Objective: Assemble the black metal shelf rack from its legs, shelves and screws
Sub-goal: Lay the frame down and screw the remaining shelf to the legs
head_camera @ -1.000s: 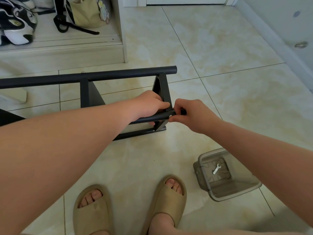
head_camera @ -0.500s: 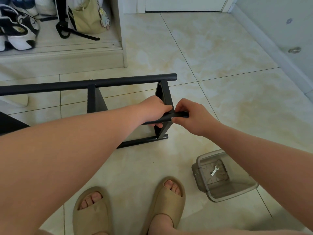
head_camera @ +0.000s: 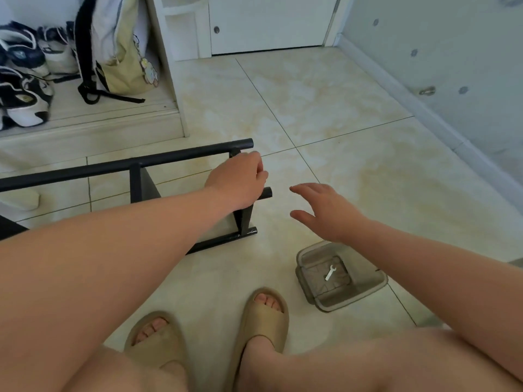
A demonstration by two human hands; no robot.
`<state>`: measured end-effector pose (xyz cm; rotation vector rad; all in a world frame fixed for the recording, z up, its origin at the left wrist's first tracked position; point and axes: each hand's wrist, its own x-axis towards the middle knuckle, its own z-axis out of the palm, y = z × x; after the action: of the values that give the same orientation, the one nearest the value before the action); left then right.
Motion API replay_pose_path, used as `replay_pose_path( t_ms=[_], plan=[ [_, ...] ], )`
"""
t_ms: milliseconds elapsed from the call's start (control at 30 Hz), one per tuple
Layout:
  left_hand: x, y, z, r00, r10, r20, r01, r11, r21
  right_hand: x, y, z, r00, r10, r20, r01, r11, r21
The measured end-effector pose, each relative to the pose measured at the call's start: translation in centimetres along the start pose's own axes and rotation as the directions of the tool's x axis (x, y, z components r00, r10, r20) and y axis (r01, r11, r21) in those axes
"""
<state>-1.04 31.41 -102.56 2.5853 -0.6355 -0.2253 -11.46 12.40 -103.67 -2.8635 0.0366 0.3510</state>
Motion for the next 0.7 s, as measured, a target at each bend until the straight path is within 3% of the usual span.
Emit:
replay_pose_path(
  t_ms=[167, 300, 467, 700],
  plan=[
    [-3.1, 3.1, 3.1, 0.951, 0.164, 0.263, -0.178, 0.984, 0.029, -3.8, 4.3, 1.5, 0.943, 0.211, 0.259, -0.181, 0.974, -0.134],
    [-3.2, 3.6, 7.4, 0.837, 0.267, 0.477, -0.376, 0.915, 0.147, -4.3, 8.1, 3.8, 0.845, 0.339, 0.414, -0.290, 0.940, -0.178],
    [-1.8, 3.3, 13.5, 0.721, 0.350, 0.598, -0.544, 0.820, 0.176, -2.8, 12.4, 8.2, 0.719, 0.391, 0.574, -0.353, 0.918, -0.182],
    [-2.0, 1.6, 20.9, 0.603, 0.430, 0.672, -0.686, 0.709, 0.161, -1.8, 17.4, 16.0, 0.689, 0.454, 0.564, -0.450, 0.879, -0.157]
  ],
)
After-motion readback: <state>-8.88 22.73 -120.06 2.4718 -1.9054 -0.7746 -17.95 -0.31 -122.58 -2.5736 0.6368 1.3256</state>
